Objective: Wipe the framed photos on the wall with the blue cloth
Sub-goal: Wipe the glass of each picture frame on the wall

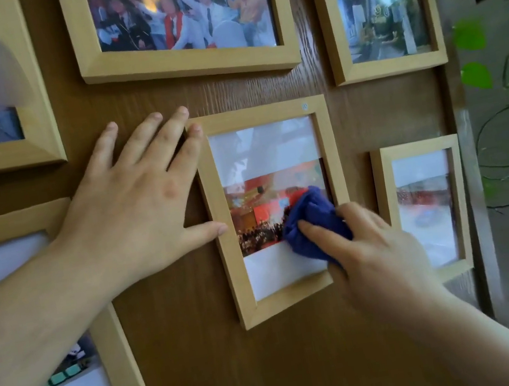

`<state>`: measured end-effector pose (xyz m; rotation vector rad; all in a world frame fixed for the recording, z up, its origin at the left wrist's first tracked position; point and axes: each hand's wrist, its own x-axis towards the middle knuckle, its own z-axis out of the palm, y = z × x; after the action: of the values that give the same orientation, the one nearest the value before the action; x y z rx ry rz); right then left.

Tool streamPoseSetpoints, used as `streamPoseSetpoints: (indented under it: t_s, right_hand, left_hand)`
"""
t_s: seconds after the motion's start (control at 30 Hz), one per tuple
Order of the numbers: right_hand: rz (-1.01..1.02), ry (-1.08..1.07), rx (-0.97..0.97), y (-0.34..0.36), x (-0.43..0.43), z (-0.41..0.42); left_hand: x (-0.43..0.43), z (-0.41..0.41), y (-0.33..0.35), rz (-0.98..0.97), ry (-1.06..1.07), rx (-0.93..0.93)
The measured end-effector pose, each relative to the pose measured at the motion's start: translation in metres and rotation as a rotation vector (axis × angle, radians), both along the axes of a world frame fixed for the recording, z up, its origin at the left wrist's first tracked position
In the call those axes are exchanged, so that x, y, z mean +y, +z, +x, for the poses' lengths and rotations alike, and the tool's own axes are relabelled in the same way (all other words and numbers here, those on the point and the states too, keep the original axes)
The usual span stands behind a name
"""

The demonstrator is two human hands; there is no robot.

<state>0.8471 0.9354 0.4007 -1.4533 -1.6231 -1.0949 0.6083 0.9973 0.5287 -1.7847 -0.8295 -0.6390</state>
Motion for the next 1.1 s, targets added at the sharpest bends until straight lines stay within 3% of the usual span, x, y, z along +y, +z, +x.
streamPoseSetpoints:
  t_s: [0.17,0.57,0.8,1.1]
  right_hand:
    - [-0.121,0.14,-0.198,-0.019,0.002,-0.028]
    - [-0.068,-0.03,-0.123,-0.009,-0.006,0.047]
    - [0.146,0.023,-0.203,0.064,-0.005,0.042]
    - [0.374,0.05,-0.284,0.201,0.014,0.0]
  left_hand:
    - [0.001,0.001,0.001,0.009,-0.014,0.008]
    - [-0.008,0.001,0.003,-0.046,0.017,0.002]
    - [-0.012,-0.009,0.007,-0.012,-0.022,0.016]
    - [-0.023,-0.025,0.072,0.129,0.016,-0.079]
